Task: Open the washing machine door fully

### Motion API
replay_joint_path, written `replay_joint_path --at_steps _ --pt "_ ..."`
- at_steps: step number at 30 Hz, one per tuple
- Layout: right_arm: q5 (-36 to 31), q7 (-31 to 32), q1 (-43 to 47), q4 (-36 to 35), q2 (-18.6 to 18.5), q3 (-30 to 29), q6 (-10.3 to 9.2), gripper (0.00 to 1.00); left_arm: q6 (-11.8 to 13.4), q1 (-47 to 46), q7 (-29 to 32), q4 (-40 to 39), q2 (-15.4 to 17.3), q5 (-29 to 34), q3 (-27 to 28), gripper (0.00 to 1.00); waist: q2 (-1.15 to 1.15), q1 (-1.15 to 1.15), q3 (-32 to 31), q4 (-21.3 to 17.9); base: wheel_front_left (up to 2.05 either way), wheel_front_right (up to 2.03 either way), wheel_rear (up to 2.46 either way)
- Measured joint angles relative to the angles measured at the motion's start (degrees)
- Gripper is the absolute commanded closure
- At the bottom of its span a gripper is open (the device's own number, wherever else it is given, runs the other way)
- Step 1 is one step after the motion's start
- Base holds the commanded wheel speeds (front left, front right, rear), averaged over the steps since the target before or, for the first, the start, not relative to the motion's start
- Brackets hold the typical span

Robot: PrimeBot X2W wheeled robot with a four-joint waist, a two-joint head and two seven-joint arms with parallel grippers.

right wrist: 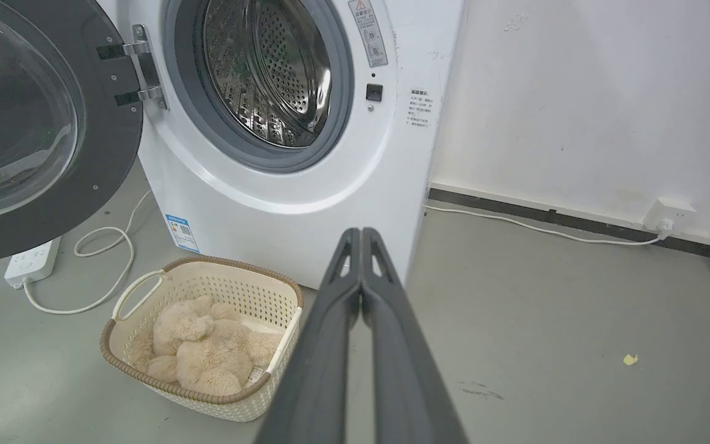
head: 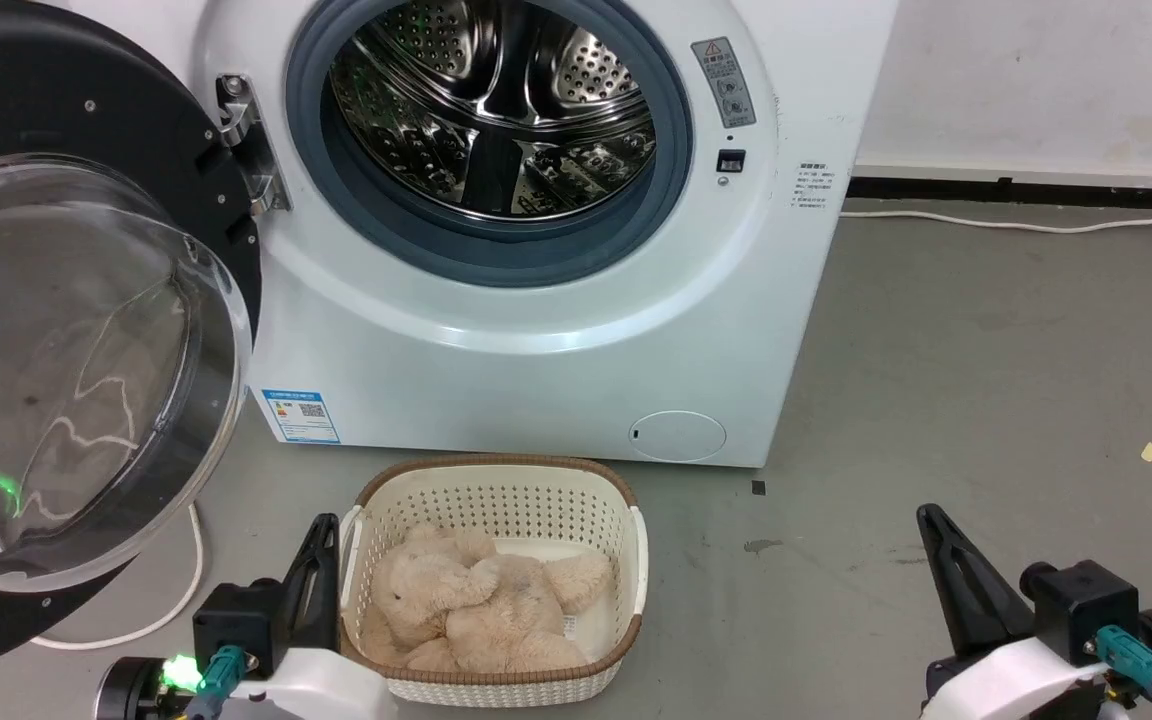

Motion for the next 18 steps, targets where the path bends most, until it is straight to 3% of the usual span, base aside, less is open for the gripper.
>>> replay_joint_path --at_steps 18 --pt "-0.51 1.72 -0.91 0.25 0.0 0.49 0.0 1.0 -1.46 -0.93 1.56 0.31 -1.25 2.2 1.78 1.0 0.0 0.0 0.16 -0.3 0.0 0.0 0.0"
